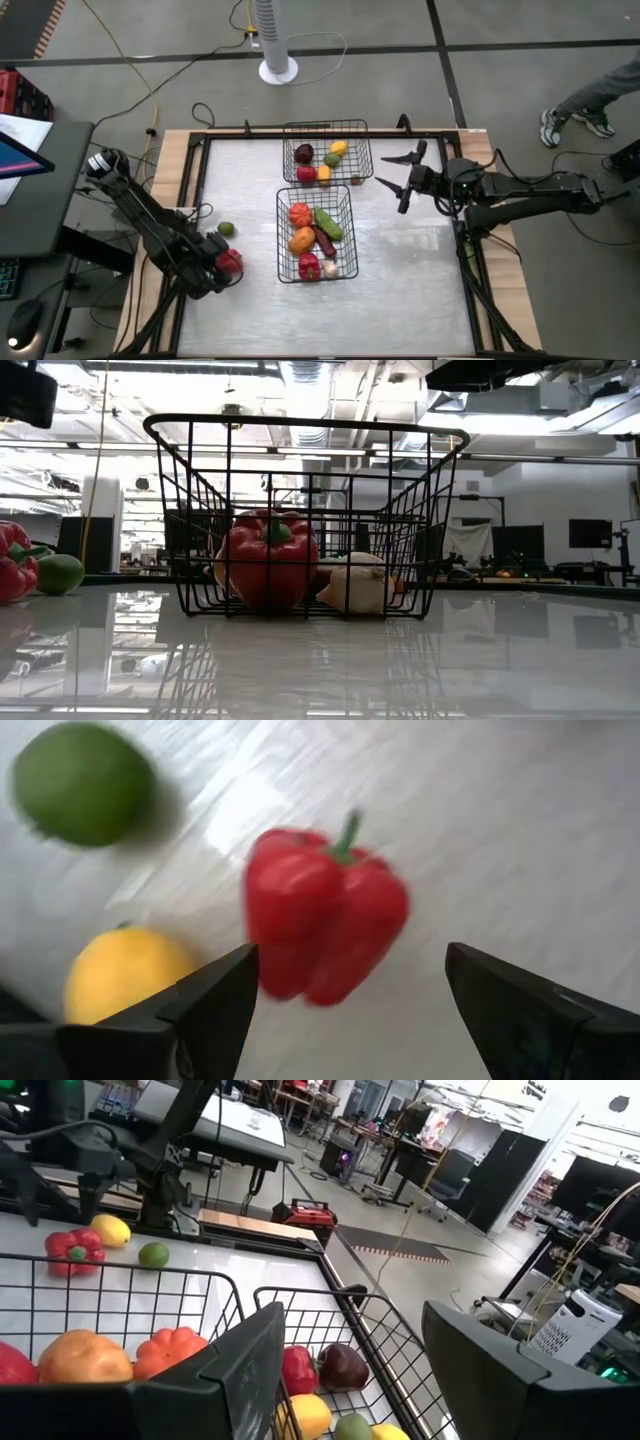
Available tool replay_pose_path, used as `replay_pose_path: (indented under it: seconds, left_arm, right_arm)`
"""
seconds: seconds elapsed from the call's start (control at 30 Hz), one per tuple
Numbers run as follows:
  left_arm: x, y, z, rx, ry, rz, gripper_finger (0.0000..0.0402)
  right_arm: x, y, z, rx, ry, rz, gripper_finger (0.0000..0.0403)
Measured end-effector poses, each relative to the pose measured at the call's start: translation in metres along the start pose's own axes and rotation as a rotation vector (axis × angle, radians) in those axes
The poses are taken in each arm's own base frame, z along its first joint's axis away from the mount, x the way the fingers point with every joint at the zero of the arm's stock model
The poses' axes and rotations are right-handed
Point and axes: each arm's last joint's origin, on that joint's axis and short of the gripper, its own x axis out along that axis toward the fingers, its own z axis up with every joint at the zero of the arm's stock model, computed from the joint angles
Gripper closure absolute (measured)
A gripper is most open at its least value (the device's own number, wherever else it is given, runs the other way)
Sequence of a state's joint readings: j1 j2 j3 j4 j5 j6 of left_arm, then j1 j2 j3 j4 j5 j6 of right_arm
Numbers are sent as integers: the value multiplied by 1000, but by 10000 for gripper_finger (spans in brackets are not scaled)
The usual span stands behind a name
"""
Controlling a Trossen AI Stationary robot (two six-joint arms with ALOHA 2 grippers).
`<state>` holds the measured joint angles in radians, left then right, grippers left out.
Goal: Sort produce into baskets
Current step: Put the red bell pepper into the bottom wire basket
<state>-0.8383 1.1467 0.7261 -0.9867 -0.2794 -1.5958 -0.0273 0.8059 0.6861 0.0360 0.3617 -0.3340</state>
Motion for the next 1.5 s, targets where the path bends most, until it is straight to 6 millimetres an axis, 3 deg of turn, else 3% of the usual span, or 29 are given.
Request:
replay_pose_path:
  seconds: [0.4,0.67,0.9,1.1,1.3,1.5]
  left_arm:
    - [14,-4,-4,118,-4,90,34]
    - [41,-12,-11,310,8,229,23]
    - [61,-21,-12,402,61,253,47]
    - [65,-20,-2,447,73,267,114]
    - [50,-30,18,459,91,295,160]
    - [8,-66,56,495,-122,252,159]
  right_arm:
    - [0,2,0,20,-10,49,138]
    - [0,2,0,21,-10,49,138]
    - [0,2,-1,25,-5,50,138]
    - [0,2,-2,33,8,54,138]
    - [0,2,-2,47,14,56,138]
    - [0,3,-3,61,25,58,138]
